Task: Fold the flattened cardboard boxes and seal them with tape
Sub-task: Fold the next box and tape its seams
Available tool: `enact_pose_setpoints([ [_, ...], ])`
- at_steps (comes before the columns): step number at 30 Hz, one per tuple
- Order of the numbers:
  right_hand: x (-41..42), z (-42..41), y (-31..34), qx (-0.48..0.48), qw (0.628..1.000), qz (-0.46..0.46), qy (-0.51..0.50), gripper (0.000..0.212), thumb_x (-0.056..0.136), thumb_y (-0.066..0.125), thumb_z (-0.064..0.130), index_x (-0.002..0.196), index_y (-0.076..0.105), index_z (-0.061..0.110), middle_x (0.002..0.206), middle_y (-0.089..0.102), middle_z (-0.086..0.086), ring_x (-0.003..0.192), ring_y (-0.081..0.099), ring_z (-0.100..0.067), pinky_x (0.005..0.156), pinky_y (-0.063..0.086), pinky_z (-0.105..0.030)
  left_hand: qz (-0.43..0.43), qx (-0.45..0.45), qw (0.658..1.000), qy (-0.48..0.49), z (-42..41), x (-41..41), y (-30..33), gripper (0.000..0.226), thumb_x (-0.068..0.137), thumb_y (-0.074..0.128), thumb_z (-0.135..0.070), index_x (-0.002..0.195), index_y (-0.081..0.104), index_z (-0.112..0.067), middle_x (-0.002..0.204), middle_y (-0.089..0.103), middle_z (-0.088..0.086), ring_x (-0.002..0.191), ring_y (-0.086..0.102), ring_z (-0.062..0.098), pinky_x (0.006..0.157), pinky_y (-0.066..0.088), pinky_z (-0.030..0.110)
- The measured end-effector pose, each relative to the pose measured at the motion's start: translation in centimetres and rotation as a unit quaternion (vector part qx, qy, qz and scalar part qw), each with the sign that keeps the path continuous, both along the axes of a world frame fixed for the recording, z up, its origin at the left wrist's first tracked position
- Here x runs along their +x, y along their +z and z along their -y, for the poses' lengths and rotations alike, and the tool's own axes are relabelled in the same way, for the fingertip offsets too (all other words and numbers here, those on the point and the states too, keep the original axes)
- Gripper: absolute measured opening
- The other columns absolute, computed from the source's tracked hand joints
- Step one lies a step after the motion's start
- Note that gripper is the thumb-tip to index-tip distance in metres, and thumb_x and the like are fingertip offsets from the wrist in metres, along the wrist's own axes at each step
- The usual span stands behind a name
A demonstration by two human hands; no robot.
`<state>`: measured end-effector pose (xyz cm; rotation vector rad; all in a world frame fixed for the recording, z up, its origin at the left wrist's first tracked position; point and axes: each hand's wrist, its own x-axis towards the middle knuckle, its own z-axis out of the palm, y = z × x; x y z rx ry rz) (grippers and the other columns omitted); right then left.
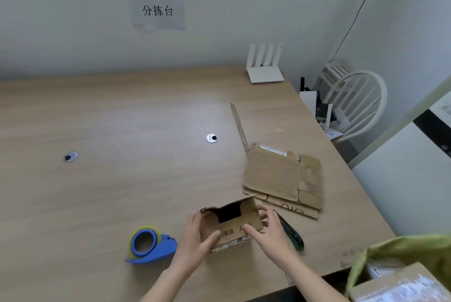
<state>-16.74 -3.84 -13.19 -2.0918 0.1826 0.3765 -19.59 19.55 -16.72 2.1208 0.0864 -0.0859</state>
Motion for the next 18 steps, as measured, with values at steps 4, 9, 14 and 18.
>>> enact_pose_setpoints([
  [4,0.8,-0.3,0.0,-0.038,0.998,0.045,0.015,0.077,0.075,0.077,0.051,0.130,0.027,0.070,0.117,0.054,0.019,0.106,0.059,-0.007,0.093,0.053,-0.042,-0.052,-0.034,0.993,0.100,0.6,-0.3,0.2,0.063,0.067,0.085,-0.053,0.110,0.040,-0.043,0.115,0.056,-0.023,0.115,0.057,0.007,0.093,0.049,0.031],
  [9,2.7,0.3,0.5,-0.089,0.987,0.065,0.113,0.100,0.078,0.078,0.047,0.149,0.010,0.065,0.137,0.044,0.021,0.115,0.056,-0.011,0.096,0.050,-0.039,-0.026,-0.025,0.993,0.117,1.0,-0.2,0.6,0.096,0.066,0.089,-0.044,0.140,0.030,-0.055,0.132,0.051,-0.022,0.124,0.049,0.003,0.101,0.042,0.031],
  [14,2.8,0.6,-0.3,-0.132,0.975,0.104,0.144,0.053,0.084,0.073,0.054,0.132,0.052,0.043,0.132,0.051,0.022,0.121,0.054,-0.006,0.093,0.045,-0.025,-0.030,0.058,0.995,0.069,1.1,-0.2,1.5,0.060,0.081,0.072,-0.053,0.136,0.048,-0.051,0.156,0.035,-0.011,0.141,0.037,0.014,0.109,0.034,0.028],
  [18,2.4,0.6,-1.1,-0.196,0.953,0.150,0.176,0.059,0.093,0.060,0.058,0.146,0.044,0.039,0.162,0.024,0.018,0.147,0.028,-0.006,0.115,0.038,-0.032,-0.044,0.143,0.989,0.004,0.9,-0.6,0.8,0.070,0.086,0.044,-0.075,0.148,0.018,-0.057,0.166,0.004,-0.012,0.148,0.023,0.012,0.111,0.036,0.034],
])
